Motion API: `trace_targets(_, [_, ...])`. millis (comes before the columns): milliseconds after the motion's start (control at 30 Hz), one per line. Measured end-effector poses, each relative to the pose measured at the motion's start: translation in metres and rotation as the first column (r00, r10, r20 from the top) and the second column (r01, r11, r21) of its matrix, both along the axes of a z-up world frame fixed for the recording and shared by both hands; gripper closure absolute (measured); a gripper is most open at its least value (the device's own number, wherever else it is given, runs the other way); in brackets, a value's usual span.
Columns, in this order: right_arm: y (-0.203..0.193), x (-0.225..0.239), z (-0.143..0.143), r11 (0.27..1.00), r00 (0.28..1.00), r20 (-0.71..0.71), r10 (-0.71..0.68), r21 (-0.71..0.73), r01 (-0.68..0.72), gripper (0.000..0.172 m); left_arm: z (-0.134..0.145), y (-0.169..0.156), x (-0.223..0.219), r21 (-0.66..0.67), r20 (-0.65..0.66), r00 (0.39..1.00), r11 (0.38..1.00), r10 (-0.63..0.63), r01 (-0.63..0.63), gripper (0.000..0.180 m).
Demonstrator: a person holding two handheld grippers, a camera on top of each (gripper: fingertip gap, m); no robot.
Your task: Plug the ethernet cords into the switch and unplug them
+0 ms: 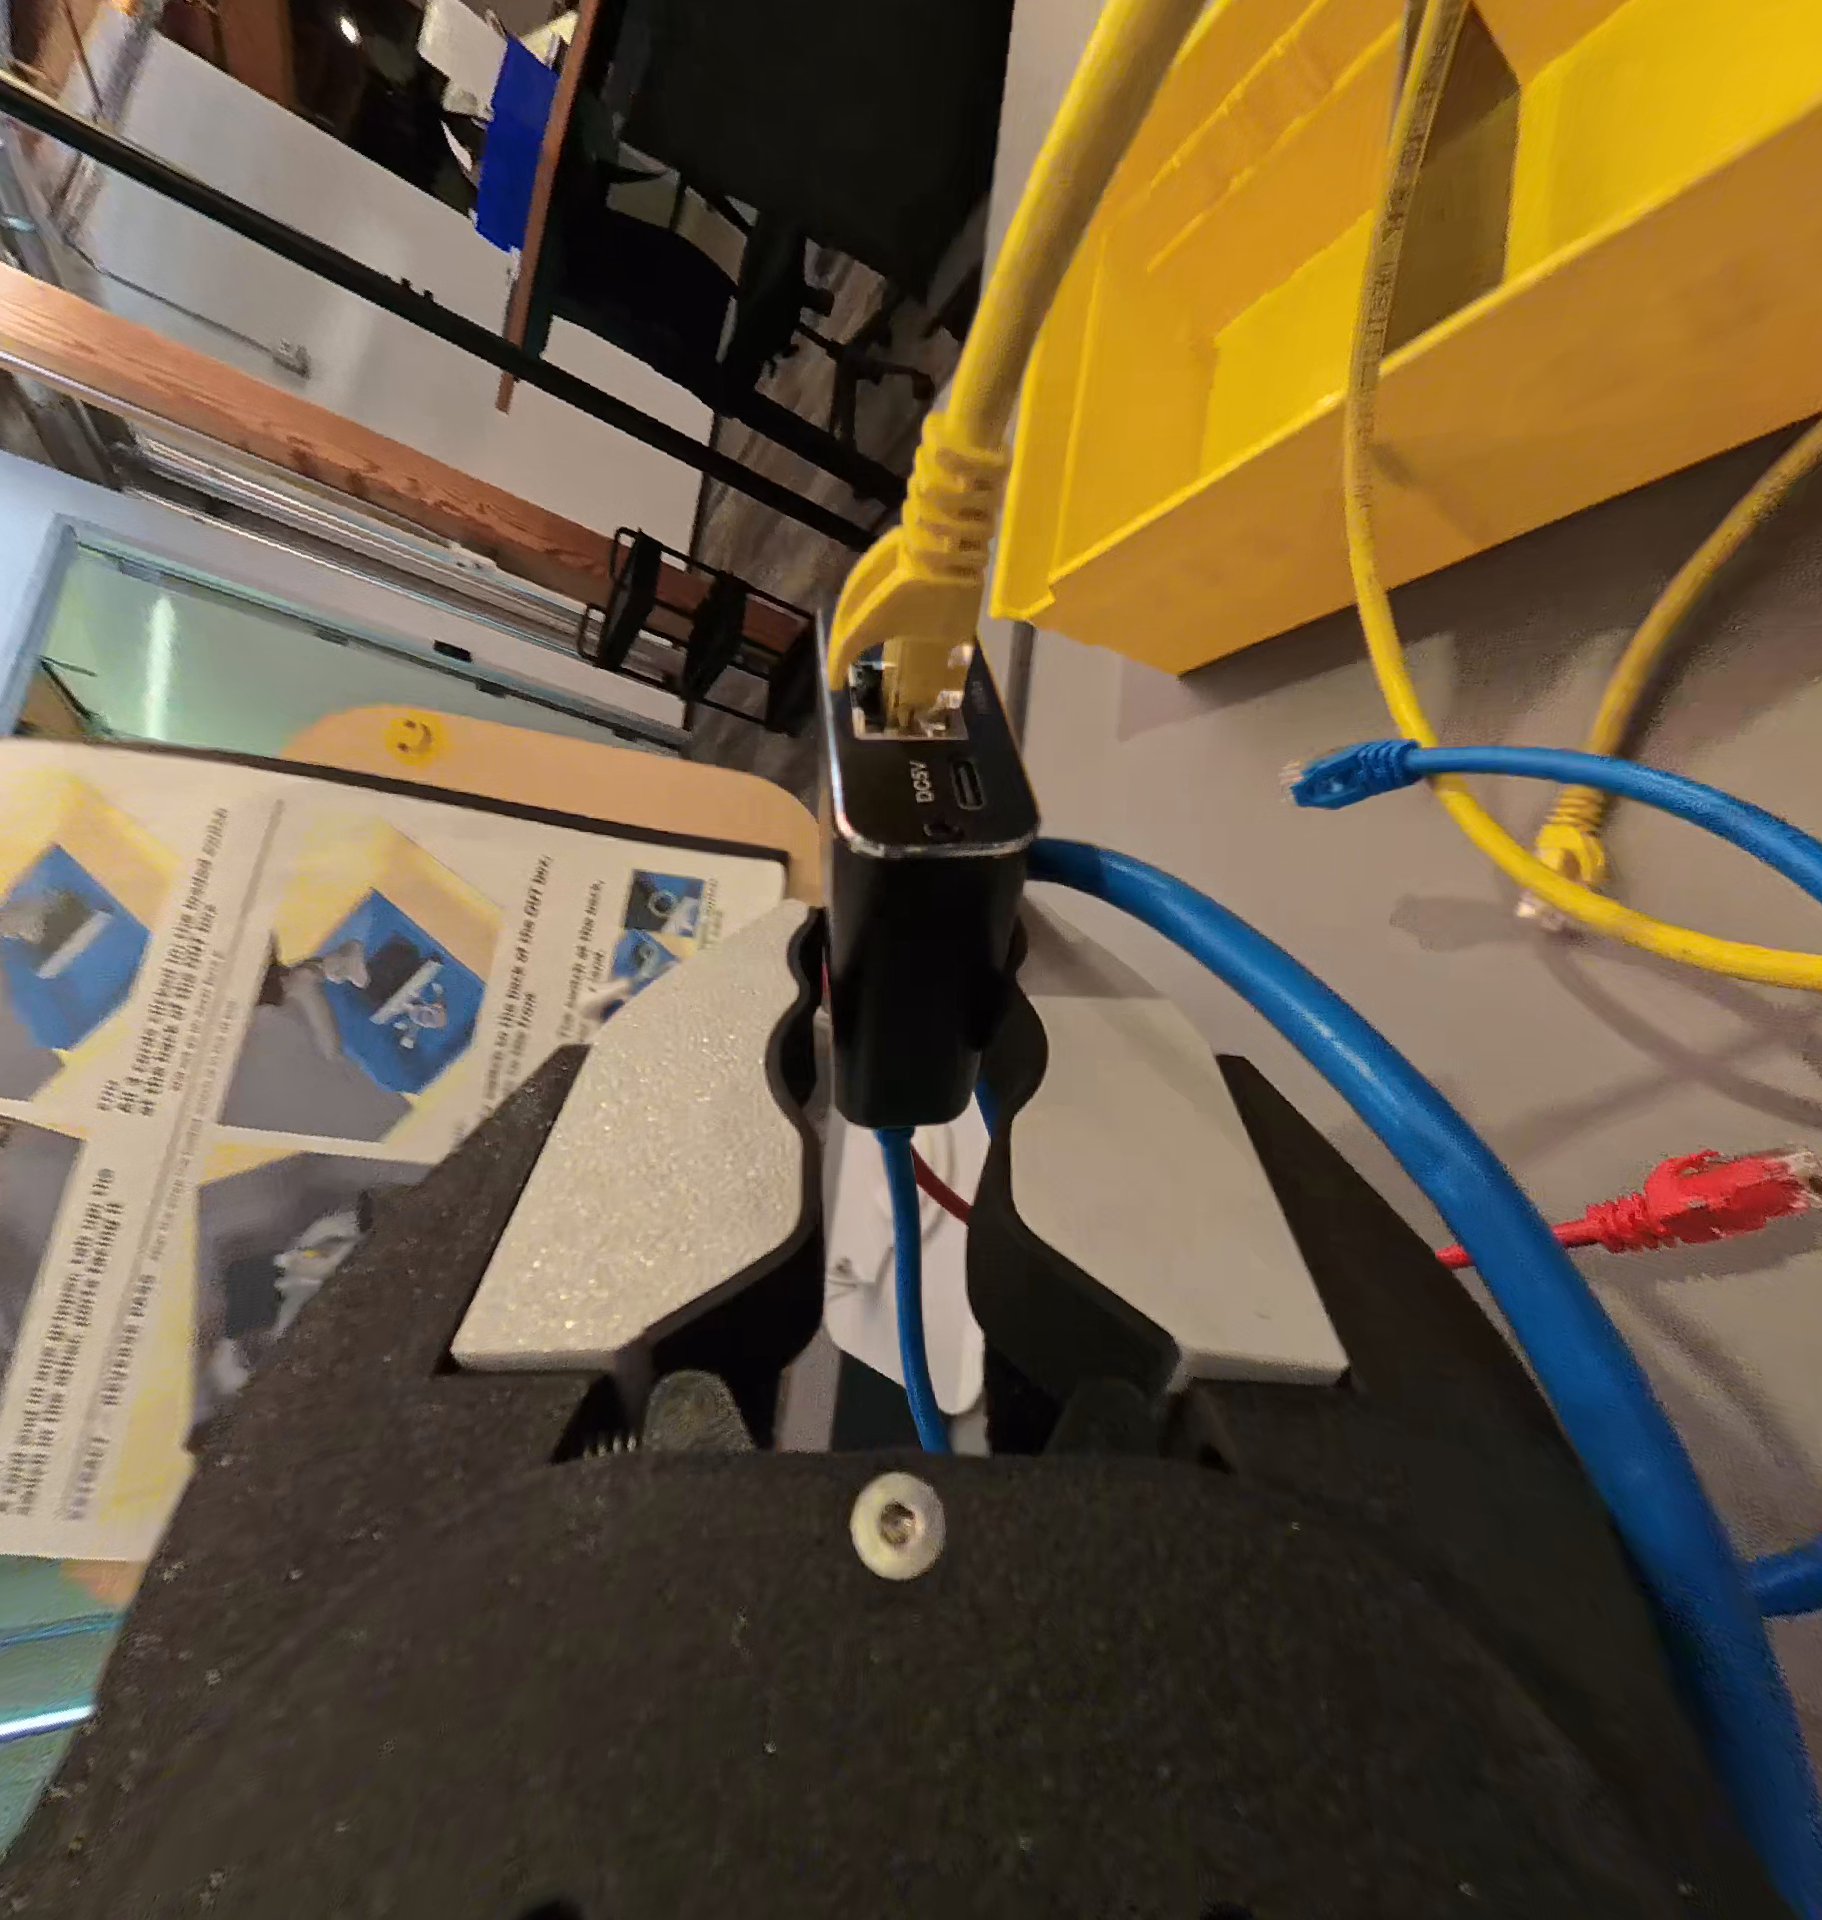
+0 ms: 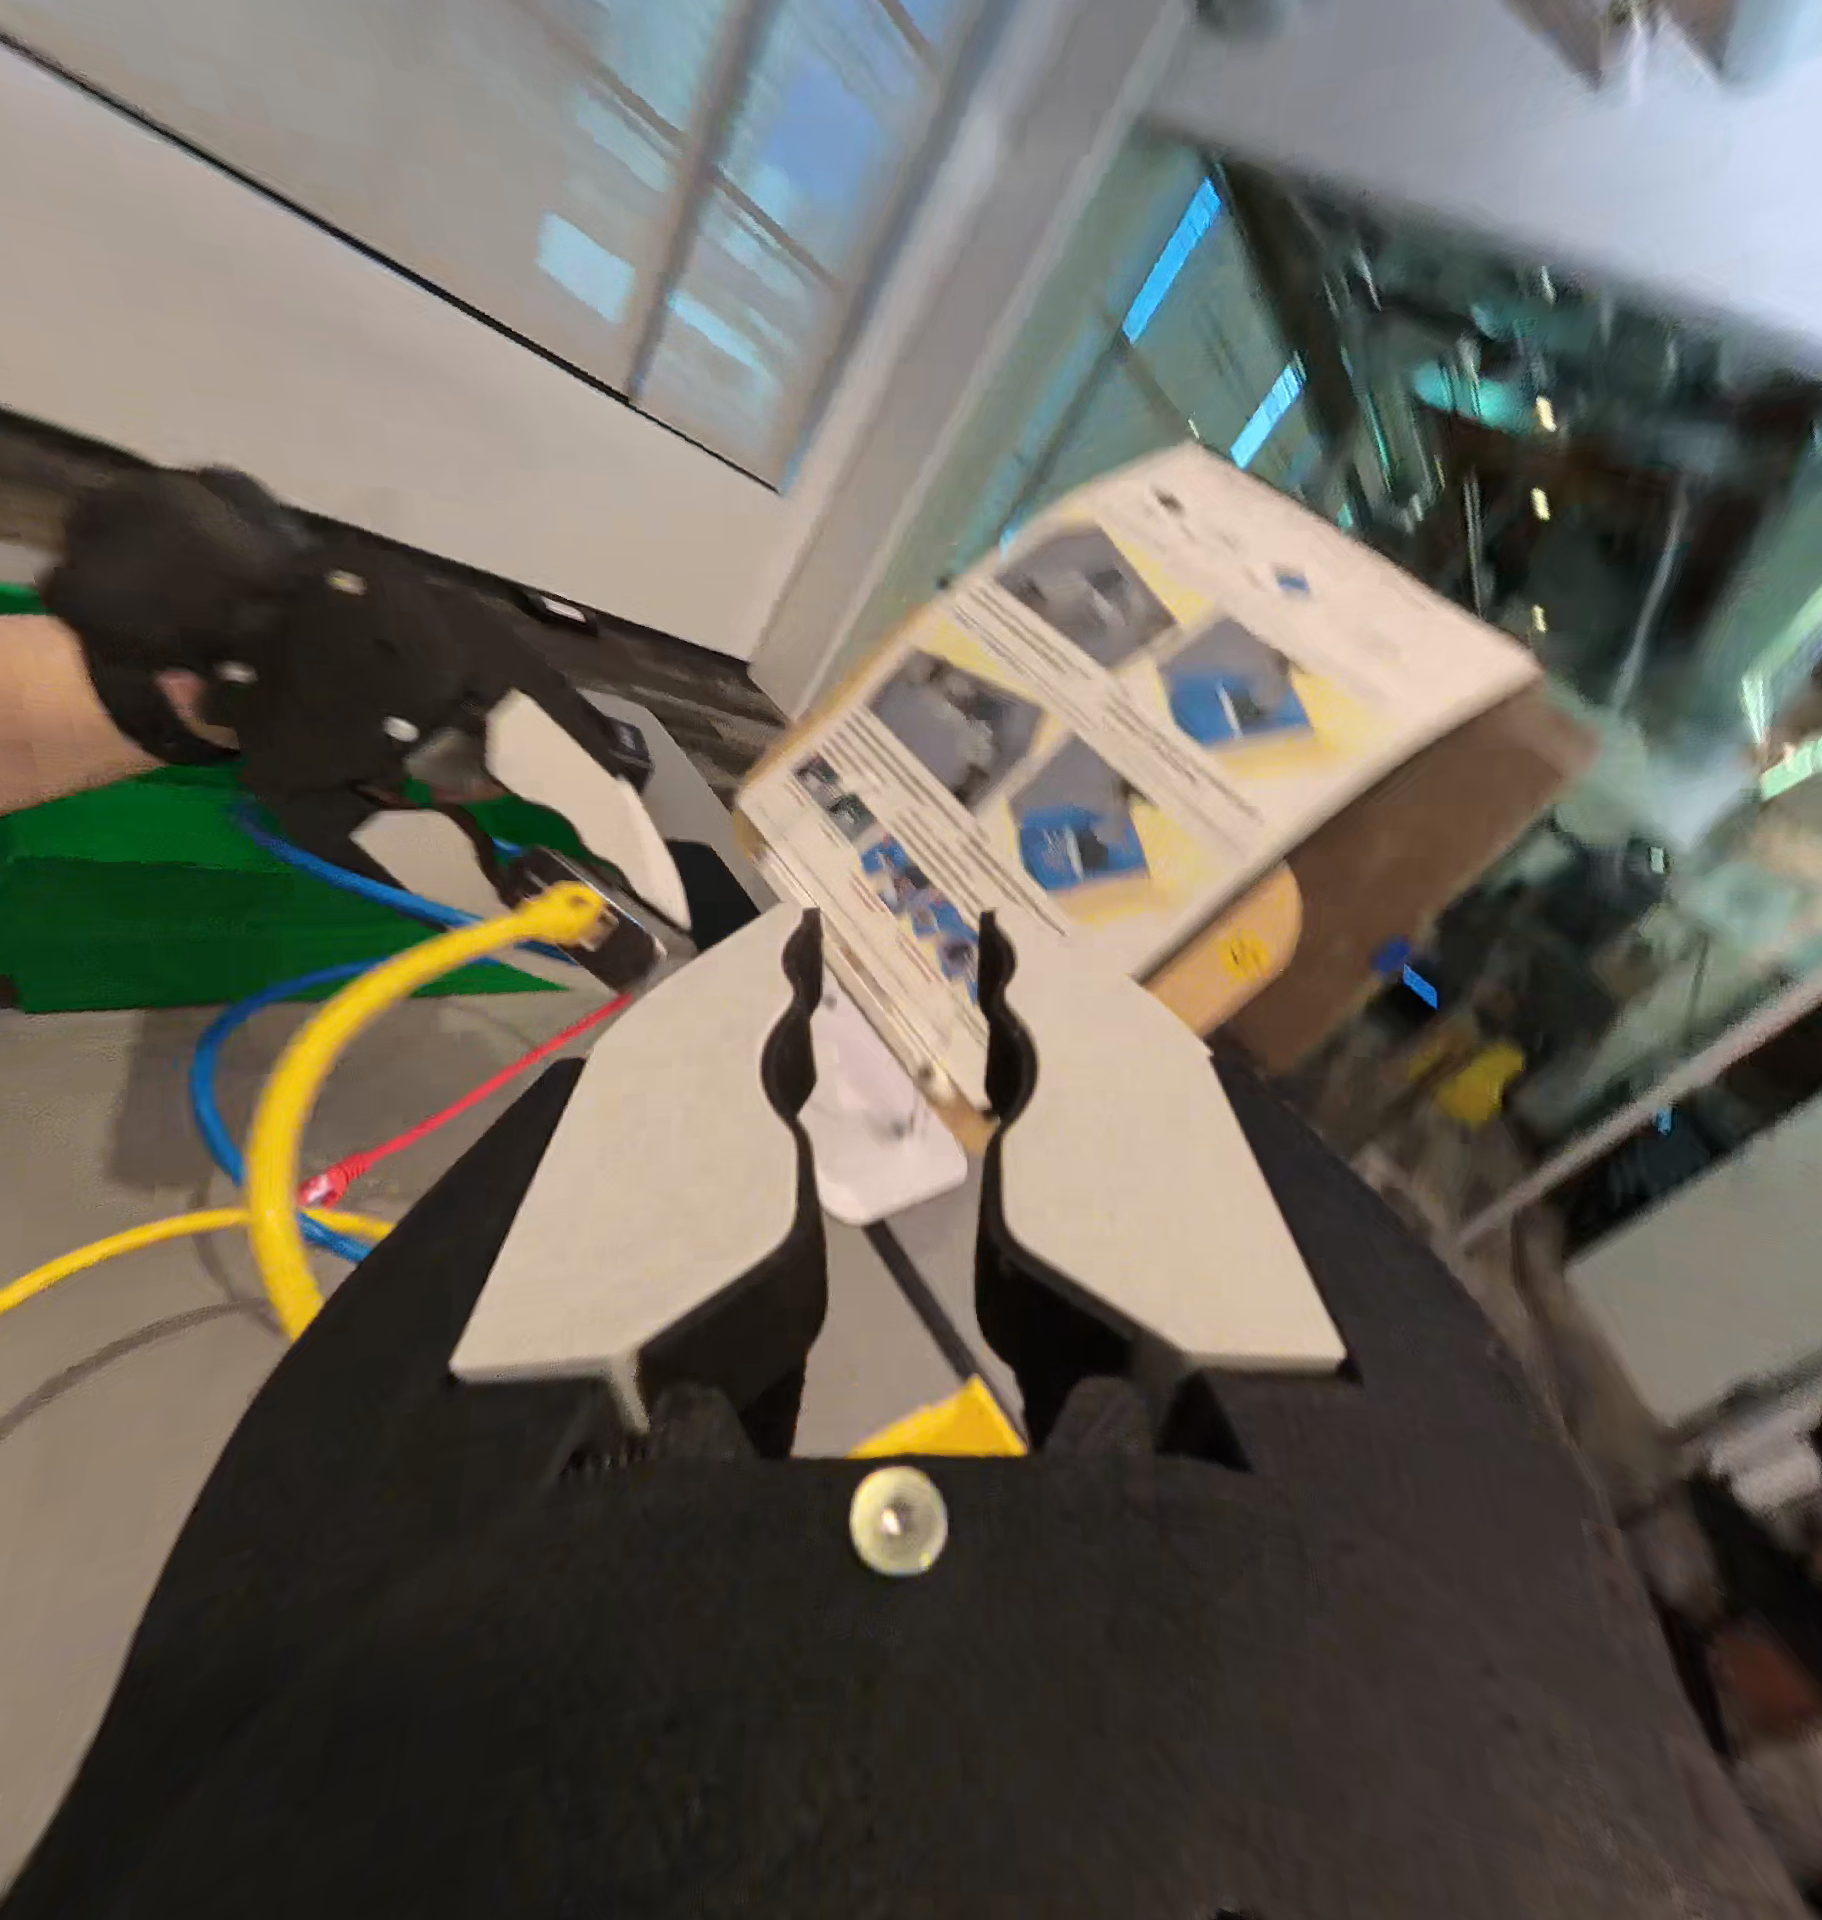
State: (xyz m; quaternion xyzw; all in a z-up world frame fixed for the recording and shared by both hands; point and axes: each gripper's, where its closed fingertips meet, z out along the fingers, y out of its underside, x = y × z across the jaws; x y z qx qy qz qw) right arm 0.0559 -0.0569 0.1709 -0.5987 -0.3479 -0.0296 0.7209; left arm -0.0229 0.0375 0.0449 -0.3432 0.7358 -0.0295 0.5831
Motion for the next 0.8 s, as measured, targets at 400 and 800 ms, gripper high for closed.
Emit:
trace_targets(400, [0.042, -0.111, -0.080, 0.989, 0.892, 0.440, 0.102, -0.144, -0.042, 0.137, -0.037, 0.035, -0.037, -0.108, -0.139, 0.979, 0.980, 0.152, -0.167, 0.152])
trace_targets(800, [0.049, -0.113, -0.097, 0.967, 0.899, 0.421, 0.120, -0.254, -0.010, 0.146, -0.054, 0.035, -0.033, -0.051, -0.224, 0.959, 0.981, 0.174, -0.190, 0.152])
